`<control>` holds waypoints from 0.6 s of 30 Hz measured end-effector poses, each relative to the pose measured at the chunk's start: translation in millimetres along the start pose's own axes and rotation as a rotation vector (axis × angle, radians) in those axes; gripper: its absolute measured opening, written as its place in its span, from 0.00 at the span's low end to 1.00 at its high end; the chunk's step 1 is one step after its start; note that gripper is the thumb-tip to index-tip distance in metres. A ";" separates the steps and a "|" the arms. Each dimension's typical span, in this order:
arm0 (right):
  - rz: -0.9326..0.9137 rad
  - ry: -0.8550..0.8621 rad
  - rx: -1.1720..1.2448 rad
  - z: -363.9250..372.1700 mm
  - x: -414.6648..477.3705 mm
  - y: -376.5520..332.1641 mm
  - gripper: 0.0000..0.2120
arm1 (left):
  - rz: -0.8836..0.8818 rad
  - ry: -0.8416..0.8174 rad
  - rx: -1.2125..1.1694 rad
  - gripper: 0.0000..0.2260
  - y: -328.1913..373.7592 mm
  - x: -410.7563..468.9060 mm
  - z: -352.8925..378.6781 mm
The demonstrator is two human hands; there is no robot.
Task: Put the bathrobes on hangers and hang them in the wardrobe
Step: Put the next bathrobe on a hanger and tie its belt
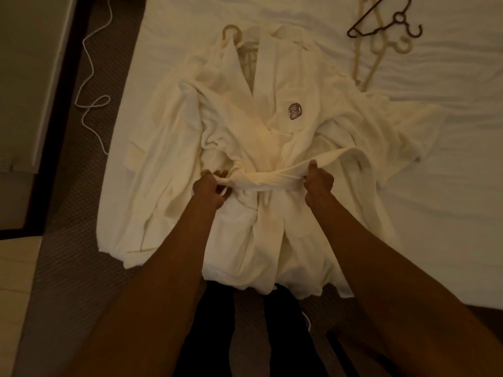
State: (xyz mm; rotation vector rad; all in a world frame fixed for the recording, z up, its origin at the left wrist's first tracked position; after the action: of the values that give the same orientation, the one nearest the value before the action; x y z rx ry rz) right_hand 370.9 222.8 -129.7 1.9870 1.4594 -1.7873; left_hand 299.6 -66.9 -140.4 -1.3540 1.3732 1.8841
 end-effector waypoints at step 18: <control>-0.129 -0.159 0.196 -10.9 -6.1 -59.6 0.10 | 0.419 0.034 0.455 0.38 78.2 -2.0 46.2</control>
State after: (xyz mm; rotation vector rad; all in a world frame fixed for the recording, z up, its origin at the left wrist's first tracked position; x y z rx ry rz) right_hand 339.1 258.1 -91.7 1.8176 1.4423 -2.1643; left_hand 218.2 -57.2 -101.4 -0.9254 2.0734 1.6330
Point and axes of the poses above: each hand's wrist, its own x-axis towards the middle knuckle, its own z-axis out of the palm, y = z × x, the point moved 9 cm from there along x, towards the middle knuckle, and after that the axes turned 9 degrees about z, right-handed, at the moved point
